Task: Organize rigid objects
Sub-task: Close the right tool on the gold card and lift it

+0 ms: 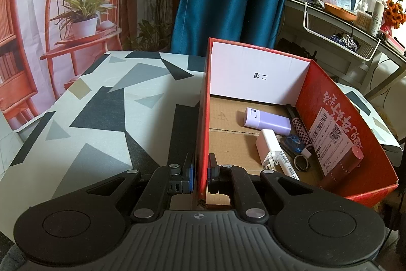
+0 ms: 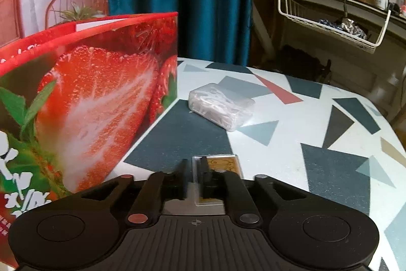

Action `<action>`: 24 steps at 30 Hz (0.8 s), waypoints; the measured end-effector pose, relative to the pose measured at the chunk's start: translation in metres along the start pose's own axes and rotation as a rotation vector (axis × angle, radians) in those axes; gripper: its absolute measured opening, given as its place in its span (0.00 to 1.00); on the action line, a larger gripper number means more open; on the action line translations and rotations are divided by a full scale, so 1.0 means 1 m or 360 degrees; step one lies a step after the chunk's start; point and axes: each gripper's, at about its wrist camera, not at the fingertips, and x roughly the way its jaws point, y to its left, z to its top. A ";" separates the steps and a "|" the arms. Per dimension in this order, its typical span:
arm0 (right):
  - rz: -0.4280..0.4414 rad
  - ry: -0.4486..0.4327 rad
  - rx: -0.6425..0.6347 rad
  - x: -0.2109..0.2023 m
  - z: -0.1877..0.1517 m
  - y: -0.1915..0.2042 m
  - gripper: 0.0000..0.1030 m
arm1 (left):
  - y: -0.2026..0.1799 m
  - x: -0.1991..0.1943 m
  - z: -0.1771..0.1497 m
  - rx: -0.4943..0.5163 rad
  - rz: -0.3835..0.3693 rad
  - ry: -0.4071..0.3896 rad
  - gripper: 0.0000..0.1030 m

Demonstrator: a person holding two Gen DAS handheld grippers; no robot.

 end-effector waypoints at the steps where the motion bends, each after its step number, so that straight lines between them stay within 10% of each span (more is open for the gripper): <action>1: -0.0028 -0.0007 -0.0004 -0.001 0.000 0.001 0.35 | 0.000 0.000 0.000 -0.0002 -0.0001 0.0001 0.10; 4: -0.0051 -0.0046 0.0009 -0.004 0.004 -0.003 0.55 | 0.000 -0.001 0.000 0.0001 -0.0002 0.0001 0.10; 15: -0.0004 0.0161 0.0088 0.005 0.010 -0.032 0.41 | 0.000 -0.001 0.000 0.0002 -0.0003 -0.0002 0.10; 24: 0.0021 0.0014 0.0209 -0.012 0.016 -0.033 0.40 | 0.000 -0.001 0.000 0.0001 -0.0003 -0.0002 0.10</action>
